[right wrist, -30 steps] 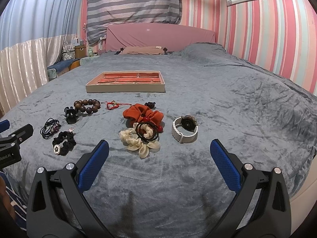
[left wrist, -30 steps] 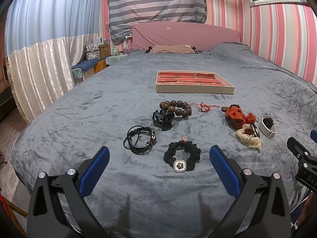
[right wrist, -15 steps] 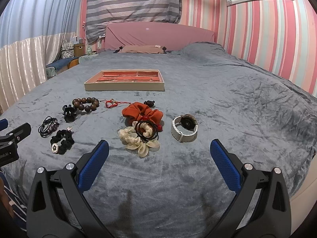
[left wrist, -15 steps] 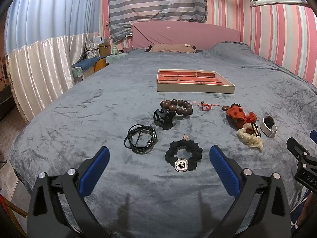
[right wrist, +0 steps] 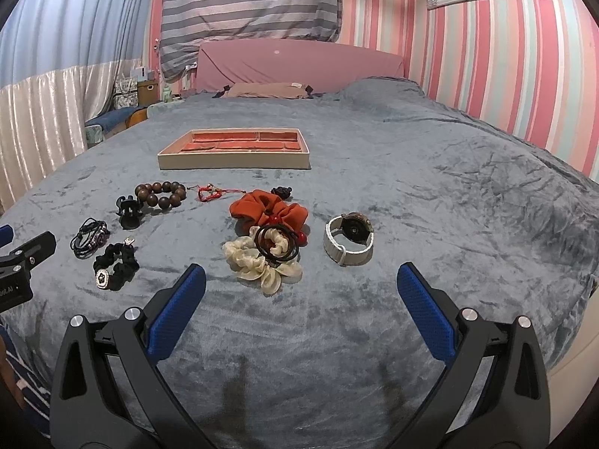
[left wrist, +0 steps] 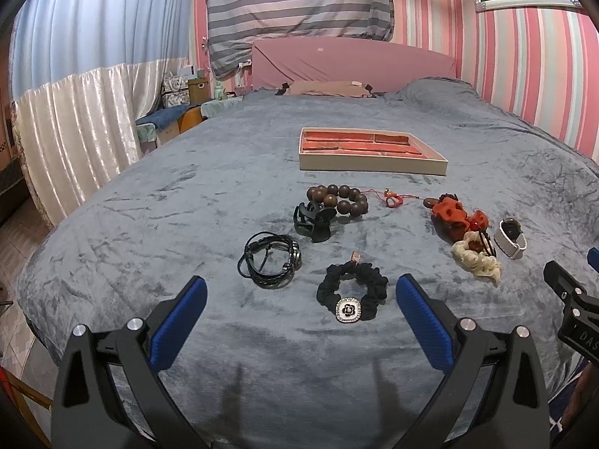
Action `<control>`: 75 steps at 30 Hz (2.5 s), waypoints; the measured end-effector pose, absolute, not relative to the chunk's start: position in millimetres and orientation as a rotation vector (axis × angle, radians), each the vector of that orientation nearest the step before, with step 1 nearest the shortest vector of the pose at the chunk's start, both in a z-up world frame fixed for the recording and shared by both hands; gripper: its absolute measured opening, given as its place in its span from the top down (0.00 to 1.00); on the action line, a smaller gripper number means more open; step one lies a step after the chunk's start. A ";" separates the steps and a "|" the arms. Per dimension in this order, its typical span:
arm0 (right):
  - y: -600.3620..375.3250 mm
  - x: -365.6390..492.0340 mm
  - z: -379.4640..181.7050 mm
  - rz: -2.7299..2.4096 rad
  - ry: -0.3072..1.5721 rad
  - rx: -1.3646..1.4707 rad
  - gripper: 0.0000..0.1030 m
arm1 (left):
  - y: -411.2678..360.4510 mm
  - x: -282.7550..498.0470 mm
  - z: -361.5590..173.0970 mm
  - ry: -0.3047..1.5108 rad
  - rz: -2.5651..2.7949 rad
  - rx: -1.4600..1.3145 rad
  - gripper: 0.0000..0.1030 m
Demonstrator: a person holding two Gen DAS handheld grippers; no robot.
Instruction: Organize jewelry
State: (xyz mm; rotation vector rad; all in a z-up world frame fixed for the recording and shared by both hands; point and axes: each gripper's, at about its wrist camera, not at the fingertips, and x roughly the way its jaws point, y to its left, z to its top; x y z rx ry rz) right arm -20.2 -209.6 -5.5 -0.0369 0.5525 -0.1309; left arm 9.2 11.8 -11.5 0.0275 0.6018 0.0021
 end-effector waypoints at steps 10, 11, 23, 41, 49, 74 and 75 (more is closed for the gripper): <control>-209.1 -20.5 -4.3 -0.138 0.543 -0.038 0.04 | 11.2 9.7 -11.8 0.603 0.001 0.029 0.04; -208.8 -20.3 -4.4 -0.139 0.543 -0.039 0.04 | 11.6 10.0 -12.2 0.604 0.002 0.029 0.04; -207.2 4.5 -7.4 -0.175 0.543 -0.062 0.04 | 32.2 30.0 -16.2 0.610 0.023 0.033 0.04; -193.8 71.3 -22.2 -0.117 0.587 -0.089 0.22 | 44.8 88.2 -34.6 0.667 -0.047 0.048 0.04; -195.4 100.3 -44.9 -0.056 0.681 -0.034 0.54 | 46.8 110.6 -51.0 0.695 -0.045 0.059 0.05; -197.1 113.1 -65.3 -0.009 0.746 0.025 0.88 | 44.7 128.5 -75.0 0.772 -0.105 0.057 0.44; -197.5 113.1 -65.5 -0.007 0.744 0.028 0.88 | 43.6 129.3 -76.3 0.776 -0.108 0.061 0.48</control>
